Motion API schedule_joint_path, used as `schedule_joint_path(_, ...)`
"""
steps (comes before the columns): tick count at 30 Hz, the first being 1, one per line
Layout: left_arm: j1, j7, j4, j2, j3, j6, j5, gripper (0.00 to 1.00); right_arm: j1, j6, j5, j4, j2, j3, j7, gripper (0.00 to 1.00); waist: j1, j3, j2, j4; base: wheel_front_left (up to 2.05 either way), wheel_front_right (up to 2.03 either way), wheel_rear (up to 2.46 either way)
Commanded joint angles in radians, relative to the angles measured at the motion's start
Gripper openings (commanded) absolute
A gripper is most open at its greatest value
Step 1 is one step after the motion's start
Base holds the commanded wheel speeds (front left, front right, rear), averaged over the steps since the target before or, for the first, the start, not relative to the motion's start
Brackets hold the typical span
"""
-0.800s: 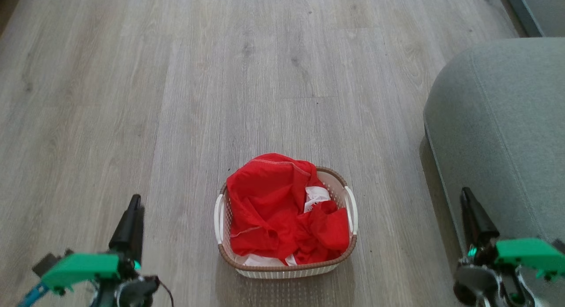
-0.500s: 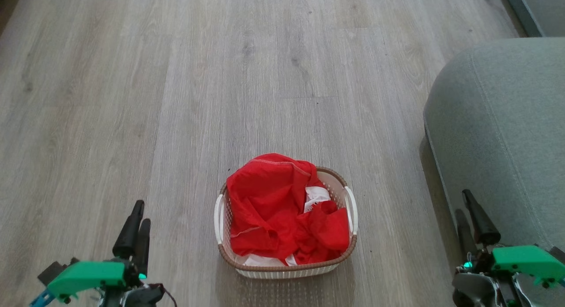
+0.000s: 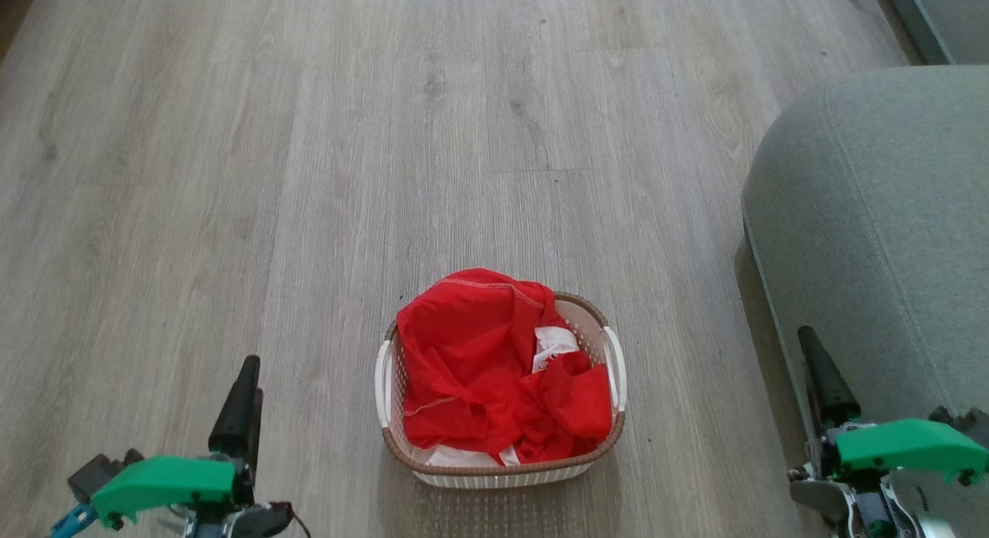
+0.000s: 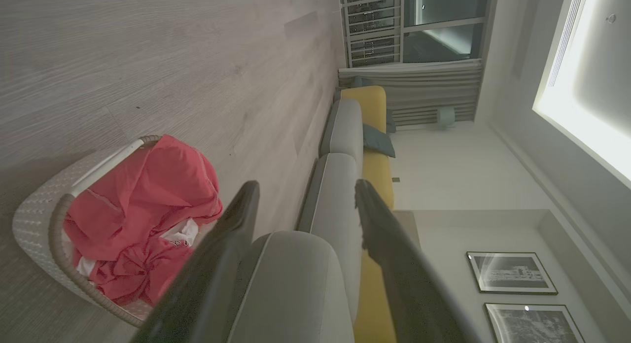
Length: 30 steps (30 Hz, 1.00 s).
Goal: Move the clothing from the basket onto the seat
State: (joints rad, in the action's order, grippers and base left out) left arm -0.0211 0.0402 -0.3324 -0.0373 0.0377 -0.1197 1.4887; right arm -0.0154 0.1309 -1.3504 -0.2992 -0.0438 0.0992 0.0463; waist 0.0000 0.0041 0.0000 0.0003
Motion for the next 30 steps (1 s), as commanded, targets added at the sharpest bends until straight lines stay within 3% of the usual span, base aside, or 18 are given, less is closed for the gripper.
schedule_joint_path(1, -0.059, -0.011, 0.028, -0.006, 0.009, -0.002, -0.039, 1.0, -0.045, 0.0, 0.053, 0.045, -0.015, -0.007, -0.013, 1.0, 0.0, 0.0, 0.0, 0.0, 0.0, 0.0, 0.0)
schedule_joint_path(12, -0.064, -0.043, 0.051, -0.007, -0.008, 0.019, -0.23, 1.0, -0.049, 0.0, 0.253, 0.067, -0.028, -0.054, -0.045, 1.0, 0.0, 0.0, 0.0, -0.003, 0.0, 0.0, 0.0)
schedule_joint_path(30, -0.068, -0.093, 0.072, -0.008, -0.037, 0.05, -0.487, 1.0, -0.065, 0.0, 0.481, 0.071, -0.056, -0.108, -0.096, 1.0, 0.0, -0.001, 0.0, -0.003, 0.0, 0.0, 0.0)
